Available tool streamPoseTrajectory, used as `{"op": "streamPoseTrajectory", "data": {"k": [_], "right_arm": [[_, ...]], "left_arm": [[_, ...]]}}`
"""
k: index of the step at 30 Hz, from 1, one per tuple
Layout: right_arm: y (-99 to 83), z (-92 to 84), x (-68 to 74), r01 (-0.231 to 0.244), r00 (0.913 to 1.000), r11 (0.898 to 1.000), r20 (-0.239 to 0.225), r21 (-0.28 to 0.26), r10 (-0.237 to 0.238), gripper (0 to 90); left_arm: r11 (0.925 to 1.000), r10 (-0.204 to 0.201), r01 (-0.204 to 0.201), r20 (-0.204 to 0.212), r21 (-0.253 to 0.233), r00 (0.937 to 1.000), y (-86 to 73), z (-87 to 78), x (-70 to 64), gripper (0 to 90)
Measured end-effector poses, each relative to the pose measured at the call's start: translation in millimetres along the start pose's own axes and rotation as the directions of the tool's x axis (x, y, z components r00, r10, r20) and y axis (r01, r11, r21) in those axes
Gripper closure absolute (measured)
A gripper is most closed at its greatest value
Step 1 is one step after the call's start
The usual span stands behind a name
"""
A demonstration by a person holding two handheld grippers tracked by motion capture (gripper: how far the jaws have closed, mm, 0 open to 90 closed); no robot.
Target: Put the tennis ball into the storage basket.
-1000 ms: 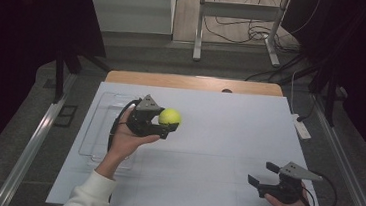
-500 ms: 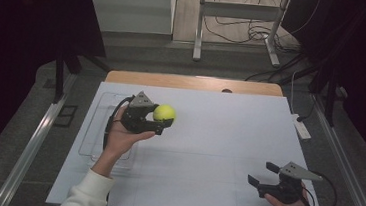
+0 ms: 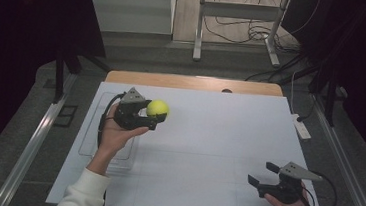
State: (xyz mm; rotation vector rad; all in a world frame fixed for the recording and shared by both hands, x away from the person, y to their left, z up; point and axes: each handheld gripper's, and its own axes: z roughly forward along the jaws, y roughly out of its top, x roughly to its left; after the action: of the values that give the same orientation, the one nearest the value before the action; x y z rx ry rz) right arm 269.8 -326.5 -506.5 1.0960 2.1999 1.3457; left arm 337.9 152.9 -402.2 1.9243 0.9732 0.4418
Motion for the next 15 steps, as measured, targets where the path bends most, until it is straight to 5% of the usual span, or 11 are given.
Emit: {"op": "streamPoseTrajectory", "data": {"k": [15], "right_arm": [[0.0, 0.1, 0.0, 0.001, 1.0000, 1.000, 0.000, 0.001, -0.001, 10.0]], "left_arm": [[0.9983, -0.045, 0.044, -0.035, -0.039, 0.9984, -0.9, -13.8, 14.8, 26.5]]}}
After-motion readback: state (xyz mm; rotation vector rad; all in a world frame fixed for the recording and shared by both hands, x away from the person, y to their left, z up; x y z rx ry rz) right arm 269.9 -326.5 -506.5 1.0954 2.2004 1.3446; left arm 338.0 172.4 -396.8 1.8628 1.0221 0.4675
